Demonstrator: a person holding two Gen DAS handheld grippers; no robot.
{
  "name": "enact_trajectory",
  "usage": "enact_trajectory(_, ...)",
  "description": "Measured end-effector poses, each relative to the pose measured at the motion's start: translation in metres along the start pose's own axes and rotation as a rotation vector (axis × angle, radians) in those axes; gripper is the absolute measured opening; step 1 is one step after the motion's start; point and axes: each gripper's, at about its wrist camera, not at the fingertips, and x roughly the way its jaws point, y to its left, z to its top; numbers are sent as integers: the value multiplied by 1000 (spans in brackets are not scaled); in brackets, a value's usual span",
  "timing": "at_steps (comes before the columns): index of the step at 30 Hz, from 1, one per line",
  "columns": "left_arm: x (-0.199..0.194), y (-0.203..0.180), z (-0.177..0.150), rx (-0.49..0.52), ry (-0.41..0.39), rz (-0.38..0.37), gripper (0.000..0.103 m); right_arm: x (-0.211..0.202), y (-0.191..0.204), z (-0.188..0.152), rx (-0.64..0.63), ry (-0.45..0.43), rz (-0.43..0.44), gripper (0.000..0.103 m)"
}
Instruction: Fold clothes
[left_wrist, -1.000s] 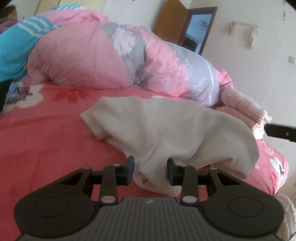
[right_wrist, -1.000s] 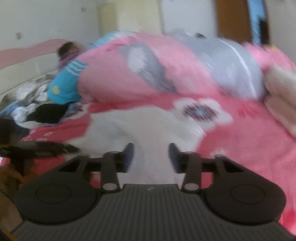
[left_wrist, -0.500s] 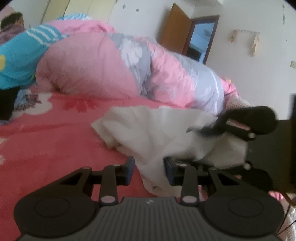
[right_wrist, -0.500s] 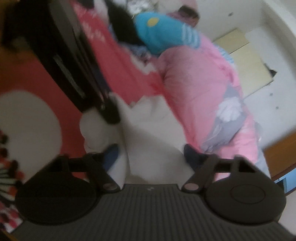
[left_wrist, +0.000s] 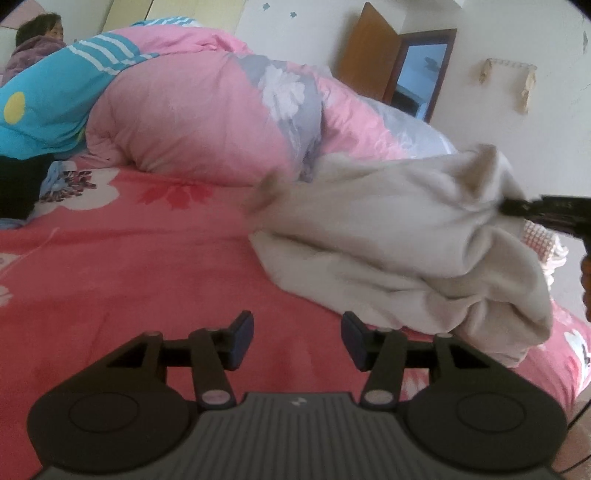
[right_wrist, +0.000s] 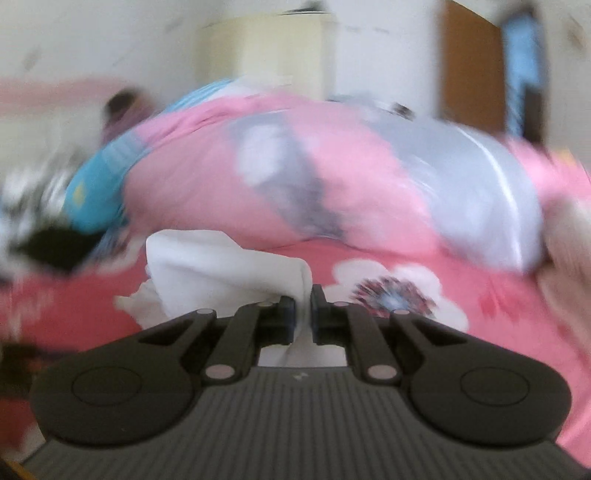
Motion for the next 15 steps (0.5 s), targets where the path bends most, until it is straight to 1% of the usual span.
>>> enact_trajectory(3,5,-1,-3,11,19,15,53,-1,-44,-20,171,5,-37,6)
enact_trajectory(6,11,-4,-5,32,41,26,53,-1,-84,-53,366,38,-61,6)
enact_trajectory(8,14,-9,-4,46,51,24,53,3,-104,-77,493,62,-75,6)
enact_trajectory(10,18,-16,0,58,57,17,55,9,-117,-100,595,81,-81,6)
enact_trajectory(12,28,-23,9,61,72,5,56,11,-122,-117,674,90,-79,6)
enact_trajectory(13,33,-27,13,62,80,-1,60,11,-122,-119,687,90,-73,6)
enact_trajectory(15,48,-35,24,40,95,-20,63,11,-122,-118,701,87,-60,6)
